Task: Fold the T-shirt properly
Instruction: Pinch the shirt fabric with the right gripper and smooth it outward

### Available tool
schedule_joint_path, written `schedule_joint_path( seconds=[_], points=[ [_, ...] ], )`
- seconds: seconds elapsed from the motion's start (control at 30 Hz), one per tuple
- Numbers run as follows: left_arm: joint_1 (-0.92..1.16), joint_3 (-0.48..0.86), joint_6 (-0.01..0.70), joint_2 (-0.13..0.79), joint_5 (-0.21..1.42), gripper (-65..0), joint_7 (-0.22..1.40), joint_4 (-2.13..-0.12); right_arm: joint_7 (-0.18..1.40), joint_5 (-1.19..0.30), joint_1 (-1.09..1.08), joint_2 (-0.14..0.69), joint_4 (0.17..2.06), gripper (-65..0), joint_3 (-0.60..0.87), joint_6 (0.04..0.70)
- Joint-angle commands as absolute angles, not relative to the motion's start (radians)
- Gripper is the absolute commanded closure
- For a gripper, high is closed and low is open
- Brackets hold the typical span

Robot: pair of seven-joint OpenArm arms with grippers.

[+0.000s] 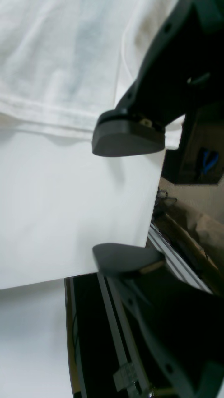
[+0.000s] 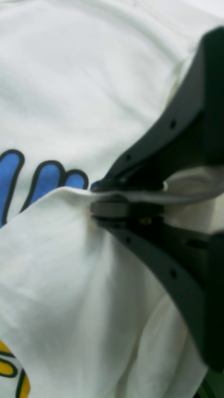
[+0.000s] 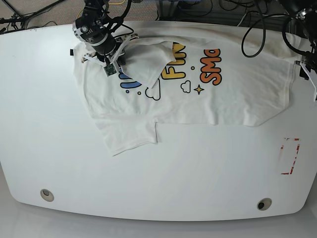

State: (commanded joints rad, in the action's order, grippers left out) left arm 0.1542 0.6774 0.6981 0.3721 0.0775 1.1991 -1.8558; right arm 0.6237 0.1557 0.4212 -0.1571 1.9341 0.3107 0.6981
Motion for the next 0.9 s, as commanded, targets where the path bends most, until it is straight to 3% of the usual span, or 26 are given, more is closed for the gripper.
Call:
schedule_joint_path(
  seconds=[0.43, 0.9],
  points=[
    [0.156, 0.648, 0.698, 0.372, 0.077, -39.3, 1.199, -1.856, 0.624, 0.024, 0.384, -0.119, 1.96, -0.6, 0.312, 0.698],
    [0.156, 0.648, 0.698, 0.372, 0.076, -39.3, 1.199, -1.856, 0.624, 0.015, 0.306, -0.114, 1.959, 0.0, 0.314, 0.698]
  ],
)
